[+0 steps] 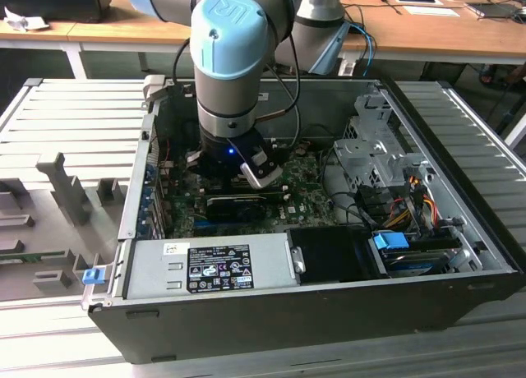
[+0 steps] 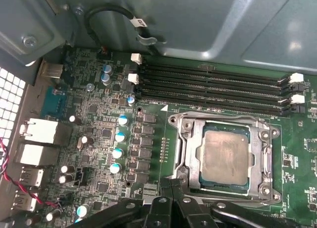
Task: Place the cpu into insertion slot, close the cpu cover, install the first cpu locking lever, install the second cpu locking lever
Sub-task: 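Install the second cpu locking lever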
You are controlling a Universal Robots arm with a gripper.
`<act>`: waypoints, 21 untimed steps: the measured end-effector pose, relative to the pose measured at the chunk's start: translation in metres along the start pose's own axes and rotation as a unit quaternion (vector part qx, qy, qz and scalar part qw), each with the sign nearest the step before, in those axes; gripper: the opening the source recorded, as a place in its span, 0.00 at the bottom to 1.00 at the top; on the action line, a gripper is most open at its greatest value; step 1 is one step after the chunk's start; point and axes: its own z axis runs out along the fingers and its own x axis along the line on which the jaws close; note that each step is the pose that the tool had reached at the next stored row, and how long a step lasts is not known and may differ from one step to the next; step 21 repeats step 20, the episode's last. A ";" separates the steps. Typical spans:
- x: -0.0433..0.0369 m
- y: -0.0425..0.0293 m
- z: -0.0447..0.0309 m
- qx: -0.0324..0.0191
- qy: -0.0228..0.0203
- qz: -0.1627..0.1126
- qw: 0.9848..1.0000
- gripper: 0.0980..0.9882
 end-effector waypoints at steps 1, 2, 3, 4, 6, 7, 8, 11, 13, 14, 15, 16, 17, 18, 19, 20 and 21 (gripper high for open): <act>0.0002 -0.0002 0.0006 -0.001 0.000 0.000 1.000 0.01; 0.0005 -0.0004 0.0013 -0.001 0.000 0.000 1.000 0.01; 0.0008 -0.0004 0.0017 -0.002 0.000 0.000 1.000 0.01; 0.0014 -0.0005 0.0022 -0.004 -0.001 0.000 1.000 0.01; 0.0023 -0.0004 0.0017 -0.006 -0.001 0.000 1.000 0.01; 0.0024 0.0001 0.0001 -0.006 -0.001 0.000 1.000 0.01; 0.0025 0.0009 -0.0030 -0.006 -0.001 0.000 1.000 0.01; 0.0026 0.0038 -0.0146 -0.006 -0.001 0.000 1.000 0.01; 0.0025 0.0053 -0.0201 -0.006 -0.001 0.000 1.000 0.01; 0.0024 0.0056 -0.0216 -0.006 -0.001 0.000 1.000 0.01; 0.0024 0.0062 -0.0236 -0.006 -0.001 0.000 1.000 0.01; 0.0024 0.0065 -0.0252 -0.006 -0.001 0.000 1.000 0.01; 0.0023 0.0068 -0.0260 -0.007 -0.001 0.000 1.000 0.01; 0.0023 0.0069 -0.0264 -0.007 -0.001 0.000 1.000 0.01; 0.0023 0.0069 -0.0264 -0.007 -0.001 0.000 1.000 0.01; 0.0023 0.0069 -0.0264 -0.007 -0.001 0.000 1.000 0.01; 0.0023 0.0069 -0.0264 -0.007 -0.001 0.000 1.000 0.01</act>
